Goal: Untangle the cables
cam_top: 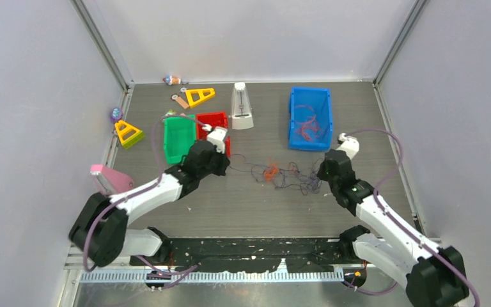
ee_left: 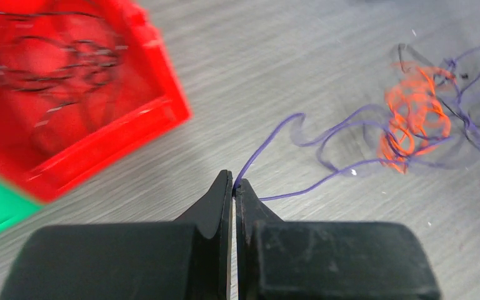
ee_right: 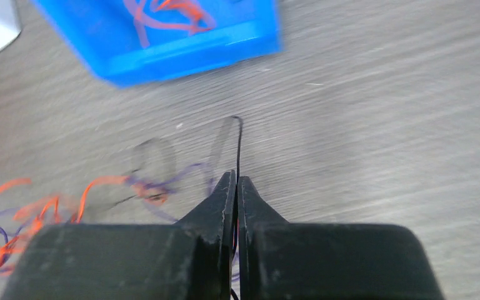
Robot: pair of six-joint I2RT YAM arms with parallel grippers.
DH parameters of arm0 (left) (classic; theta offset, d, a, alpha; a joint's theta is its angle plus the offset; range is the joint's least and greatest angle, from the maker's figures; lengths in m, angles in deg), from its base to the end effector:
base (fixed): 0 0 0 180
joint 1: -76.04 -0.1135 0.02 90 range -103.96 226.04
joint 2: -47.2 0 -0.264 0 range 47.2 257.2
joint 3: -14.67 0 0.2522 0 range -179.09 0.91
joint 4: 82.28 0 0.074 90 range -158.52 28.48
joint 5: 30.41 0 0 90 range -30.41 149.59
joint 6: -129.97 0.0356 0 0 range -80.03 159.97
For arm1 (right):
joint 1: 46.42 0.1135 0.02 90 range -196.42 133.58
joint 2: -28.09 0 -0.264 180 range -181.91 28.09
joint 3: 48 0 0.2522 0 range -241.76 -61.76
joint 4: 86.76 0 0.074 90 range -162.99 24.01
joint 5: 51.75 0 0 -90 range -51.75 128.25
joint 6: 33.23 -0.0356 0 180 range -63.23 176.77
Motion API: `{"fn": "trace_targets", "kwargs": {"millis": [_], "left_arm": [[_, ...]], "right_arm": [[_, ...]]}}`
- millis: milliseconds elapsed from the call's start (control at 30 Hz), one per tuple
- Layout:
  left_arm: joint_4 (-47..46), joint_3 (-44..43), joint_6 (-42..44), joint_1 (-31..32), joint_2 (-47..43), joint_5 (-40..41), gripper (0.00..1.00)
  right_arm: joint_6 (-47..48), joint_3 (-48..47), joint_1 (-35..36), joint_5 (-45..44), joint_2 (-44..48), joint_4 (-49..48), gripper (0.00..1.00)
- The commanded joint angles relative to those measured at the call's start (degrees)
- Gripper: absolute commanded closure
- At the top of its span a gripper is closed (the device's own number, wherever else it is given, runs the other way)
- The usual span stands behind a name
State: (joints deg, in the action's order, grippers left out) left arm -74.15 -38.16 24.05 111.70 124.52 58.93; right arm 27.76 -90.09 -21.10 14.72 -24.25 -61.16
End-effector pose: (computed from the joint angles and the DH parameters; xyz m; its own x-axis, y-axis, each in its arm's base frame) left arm 0.2304 -0.1658 0.2074 -0.5832 0.0809 -0.8083 0.4480 0.8620 -0.2370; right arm 0.1808 0.0698 0.2152 -0.5113 0.2500 -0.8222 0.1696 0.9673 0.1886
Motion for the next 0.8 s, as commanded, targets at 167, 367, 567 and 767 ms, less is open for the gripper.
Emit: {"fn": "trace_targets", "kwargs": {"millis": [167,367,567,767], "left_arm": [[4.38,6.94,-6.21,-12.24,-24.33,15.5,1.0],[16.29,3.9,-9.39,-16.03,-37.02,20.97,1.0],[25.89,-4.23,-11.97,-20.6,-41.09,29.92,1.0],[30.07,-12.01,-15.53,-25.63,-42.65,33.03,1.0]], "right_arm": [[-10.23,3.45,-10.61,-9.44,9.85,7.35,0.95],[-9.99,3.42,-12.12,-8.78,10.8,6.6,0.95],[-10.62,2.98,-13.02,-11.95,12.32,7.52,0.95],[-4.33,2.39,-13.54,-6.65,13.44,5.21,0.77]]}}
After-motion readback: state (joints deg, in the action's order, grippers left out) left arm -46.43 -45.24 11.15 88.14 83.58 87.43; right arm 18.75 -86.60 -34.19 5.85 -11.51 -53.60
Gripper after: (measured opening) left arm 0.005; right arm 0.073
